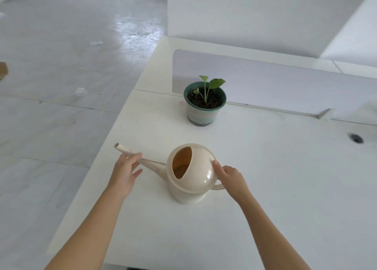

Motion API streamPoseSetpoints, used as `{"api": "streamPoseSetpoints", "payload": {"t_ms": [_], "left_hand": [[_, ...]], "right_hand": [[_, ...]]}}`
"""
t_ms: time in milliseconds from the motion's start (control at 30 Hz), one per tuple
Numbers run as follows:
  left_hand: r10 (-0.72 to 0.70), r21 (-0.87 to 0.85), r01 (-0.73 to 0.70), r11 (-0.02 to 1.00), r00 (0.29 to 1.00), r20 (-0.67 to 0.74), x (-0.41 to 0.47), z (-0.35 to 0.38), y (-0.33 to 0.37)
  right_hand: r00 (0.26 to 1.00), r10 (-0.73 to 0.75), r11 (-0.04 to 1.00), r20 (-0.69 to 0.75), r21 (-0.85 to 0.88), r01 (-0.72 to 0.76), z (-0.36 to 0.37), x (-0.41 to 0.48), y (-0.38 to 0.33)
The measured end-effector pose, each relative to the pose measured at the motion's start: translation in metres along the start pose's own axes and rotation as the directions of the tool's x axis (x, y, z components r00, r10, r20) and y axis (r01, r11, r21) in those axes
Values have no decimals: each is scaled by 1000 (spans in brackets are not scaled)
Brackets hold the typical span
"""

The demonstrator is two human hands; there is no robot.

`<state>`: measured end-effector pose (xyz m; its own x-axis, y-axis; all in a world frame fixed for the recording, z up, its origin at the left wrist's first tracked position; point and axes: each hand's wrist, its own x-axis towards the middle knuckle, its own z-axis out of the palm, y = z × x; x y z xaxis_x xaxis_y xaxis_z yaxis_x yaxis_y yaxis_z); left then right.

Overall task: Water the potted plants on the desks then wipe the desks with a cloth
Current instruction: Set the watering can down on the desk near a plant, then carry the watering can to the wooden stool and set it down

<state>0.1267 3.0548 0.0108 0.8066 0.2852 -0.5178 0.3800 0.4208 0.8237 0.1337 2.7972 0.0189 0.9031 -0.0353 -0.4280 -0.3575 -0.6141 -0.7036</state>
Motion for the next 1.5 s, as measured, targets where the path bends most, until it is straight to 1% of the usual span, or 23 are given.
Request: {"api": "streamPoseSetpoints", "payload": {"t_ms": [100,167,267,400,500,600,733,867,1033,1100,1167,1267,1400,1500], "left_hand": [[-19,-67,25,997,996,84,4,-5,-1],[-20,-129,40,991,989,147,5,-9,-2],[-14,-163,51,985,976,218,3,-14,-5],[-7,-204,66,977,961,278,2,-19,-3],[31,-225,53,973,935,353,-7,-21,3],[62,-247,54,967,896,439,-24,-19,13],[98,-223,35,974,822,561,-54,-11,21],[83,-141,19,990,725,684,-89,-7,13],[-5,4,4,1000,548,837,-143,-9,-17],[-58,82,-30,996,475,878,-171,-13,-33],[-128,173,-83,981,393,911,-198,-20,-48],[-264,295,-87,952,260,929,-246,-32,-73],[-364,380,-128,916,131,922,-316,-42,-105],[-434,436,-117,892,49,900,-367,-47,-126]], "right_hand": [[993,100,994,-57,44,-97,7,-2,3],[986,142,982,-85,135,-130,11,-2,5],[973,206,945,-102,280,-171,18,-15,-1],[957,244,895,-160,417,-158,31,-43,-9],[939,259,860,-226,497,-118,35,-74,-14],[918,259,839,-300,540,-61,32,-114,-18],[893,249,818,-375,575,14,33,-178,-23],[856,304,752,-418,656,53,45,-246,-18],[771,407,678,-490,728,105,74,-343,4],[711,464,653,-528,746,128,90,-384,13],[635,534,624,-558,767,150,107,-424,23],[516,639,582,-571,797,161,134,-488,39],[373,745,519,-553,832,196,163,-567,58],[266,809,482,-524,851,211,177,-618,72]]}}
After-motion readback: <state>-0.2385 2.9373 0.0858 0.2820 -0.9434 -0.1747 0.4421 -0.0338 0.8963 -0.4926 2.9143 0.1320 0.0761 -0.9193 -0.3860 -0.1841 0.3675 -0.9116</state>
